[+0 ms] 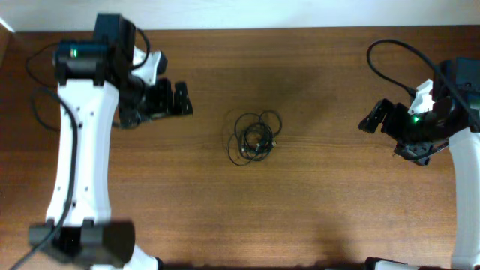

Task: Untangle cables
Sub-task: 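Move both grippers down to the remaining tangle at center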

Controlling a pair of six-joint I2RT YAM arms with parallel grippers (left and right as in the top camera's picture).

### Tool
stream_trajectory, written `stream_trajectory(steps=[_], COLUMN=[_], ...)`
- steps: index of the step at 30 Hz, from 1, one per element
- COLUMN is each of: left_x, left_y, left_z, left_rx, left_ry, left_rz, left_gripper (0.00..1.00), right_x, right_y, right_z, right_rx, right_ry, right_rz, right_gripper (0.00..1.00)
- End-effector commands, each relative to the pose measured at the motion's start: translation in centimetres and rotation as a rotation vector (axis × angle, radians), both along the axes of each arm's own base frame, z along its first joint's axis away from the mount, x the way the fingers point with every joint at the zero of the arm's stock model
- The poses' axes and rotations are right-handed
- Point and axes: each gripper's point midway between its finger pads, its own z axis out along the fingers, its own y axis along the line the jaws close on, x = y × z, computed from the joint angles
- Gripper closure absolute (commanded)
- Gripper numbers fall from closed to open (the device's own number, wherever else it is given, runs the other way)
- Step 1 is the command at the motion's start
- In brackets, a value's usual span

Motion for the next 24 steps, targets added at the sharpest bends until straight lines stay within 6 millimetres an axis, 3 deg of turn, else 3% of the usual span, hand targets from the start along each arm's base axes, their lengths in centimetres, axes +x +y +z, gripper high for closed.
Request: stream_trajectory(steps=[1,6,13,16,18,19,24], left_x=[-2.3,-2.7,-3.6,-3.1,-2.0,-1.8,-0.7], left_y=[-0.5,-4.6,-9.1,-9.4,-8.2,-8.3,-9.7], left_z=[-1.7,-7.6,-14.3,-16.2,-17.9,-18.3,-20.0], left_rx=[-0.004,-0.133,-0.193,-0.143,-0.051,-0.047,-0.047], left_ry=[-0.040,-0.010,-0.006,-0.015,0.000,0.002,-0.011], left_rz=[-0.023,-0.107,-0.194,-0.171,-0.051,-0.051,-0.053], left_gripper=[0.01,0.01,0.02,0.03,0.11,0.15,0.16], right_x=[0.0,-0.2,0.4,0.5,0.7,0.7,0.8], right_y=[0.7,2.5,6.0,7.4,8.4,8.7,10.0], right_z=[0.3,0.2,0.4,0.5,0.7,0.7,0.6], right_rx=[0.044,0.039,0.018,0.015,0.015,0.015,0.000], right_ry=[-0.001,-0.008,-0.054,-0.072,-0.092,-0.099,-0.113], right_rz=[0.003,0.103,0.233,0.279,0.313,0.324,0.369], right_gripper=[0.02,0.02,0.02,0.02,0.01,0.01,0.02])
